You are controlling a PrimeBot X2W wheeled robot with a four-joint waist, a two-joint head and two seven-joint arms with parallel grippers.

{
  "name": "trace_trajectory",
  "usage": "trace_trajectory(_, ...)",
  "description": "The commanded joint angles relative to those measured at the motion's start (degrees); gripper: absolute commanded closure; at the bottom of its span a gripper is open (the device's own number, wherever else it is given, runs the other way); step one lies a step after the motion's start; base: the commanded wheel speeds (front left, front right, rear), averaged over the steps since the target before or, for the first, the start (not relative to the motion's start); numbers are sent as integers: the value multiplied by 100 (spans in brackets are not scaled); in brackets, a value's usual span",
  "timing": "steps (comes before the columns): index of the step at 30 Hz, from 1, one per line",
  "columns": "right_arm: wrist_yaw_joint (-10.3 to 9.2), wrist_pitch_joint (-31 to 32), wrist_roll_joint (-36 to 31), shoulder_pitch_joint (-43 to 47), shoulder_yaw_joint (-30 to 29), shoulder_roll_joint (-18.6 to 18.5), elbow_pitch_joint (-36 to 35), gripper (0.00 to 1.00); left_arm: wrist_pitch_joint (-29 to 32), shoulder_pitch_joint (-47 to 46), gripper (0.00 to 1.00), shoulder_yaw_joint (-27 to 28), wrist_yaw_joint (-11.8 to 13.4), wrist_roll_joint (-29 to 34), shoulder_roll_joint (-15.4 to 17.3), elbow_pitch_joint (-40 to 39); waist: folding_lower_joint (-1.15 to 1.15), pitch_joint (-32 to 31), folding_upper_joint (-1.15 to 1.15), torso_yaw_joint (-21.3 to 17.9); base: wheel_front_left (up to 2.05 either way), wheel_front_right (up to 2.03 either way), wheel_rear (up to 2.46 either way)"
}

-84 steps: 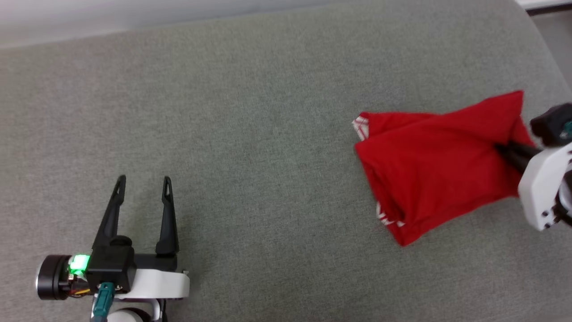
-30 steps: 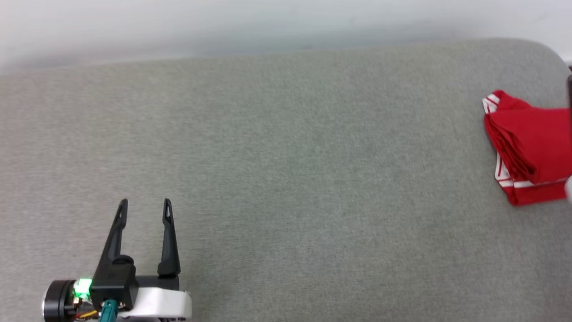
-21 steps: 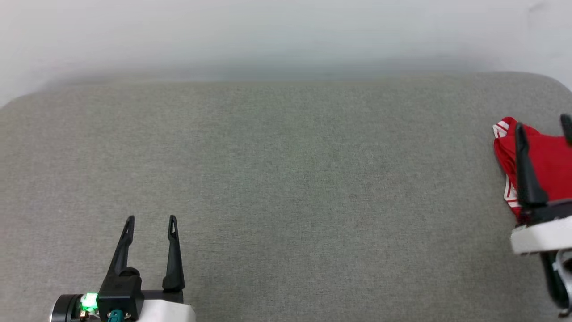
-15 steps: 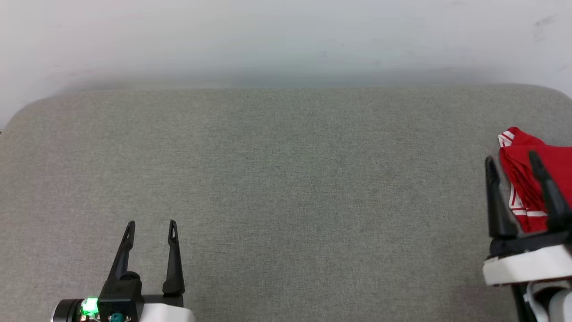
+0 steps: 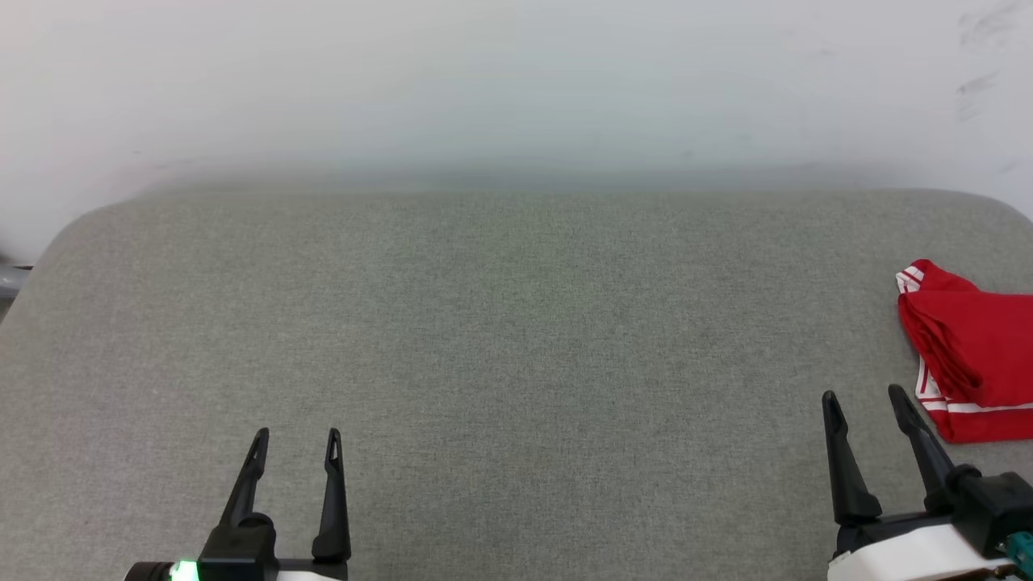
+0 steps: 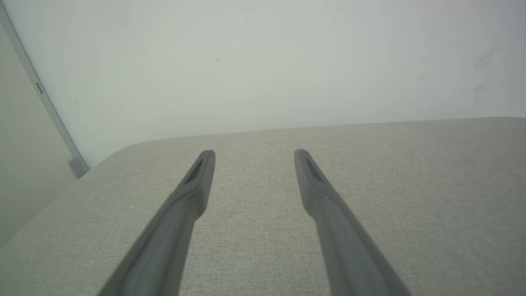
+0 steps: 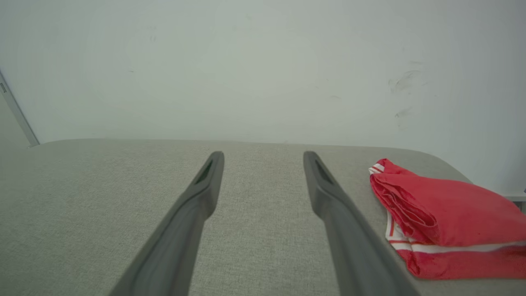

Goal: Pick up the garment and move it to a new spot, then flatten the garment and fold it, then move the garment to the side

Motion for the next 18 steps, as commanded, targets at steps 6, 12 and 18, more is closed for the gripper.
trace_trajectory(6, -7, -6, -73, 265, 0, 110, 36, 0, -12, 170, 0, -17, -54, 0, -54, 44, 1, -133, 0, 25, 0, 0, 0)
trace_trajectory(12, -7, 42, -95, 337, -13, 138, 14, 0, -12, 208, 0, -5, -82, 30, -44, 67, 1, -164, 0, 27, 0, 0, 0)
trace_trajectory(18, 0, 58, -85, 271, 1, 118, 22, 100, 1, 190, 100, 9, -92, 17, -29, 90, 1, -178, 0, 22, 0, 0, 0)
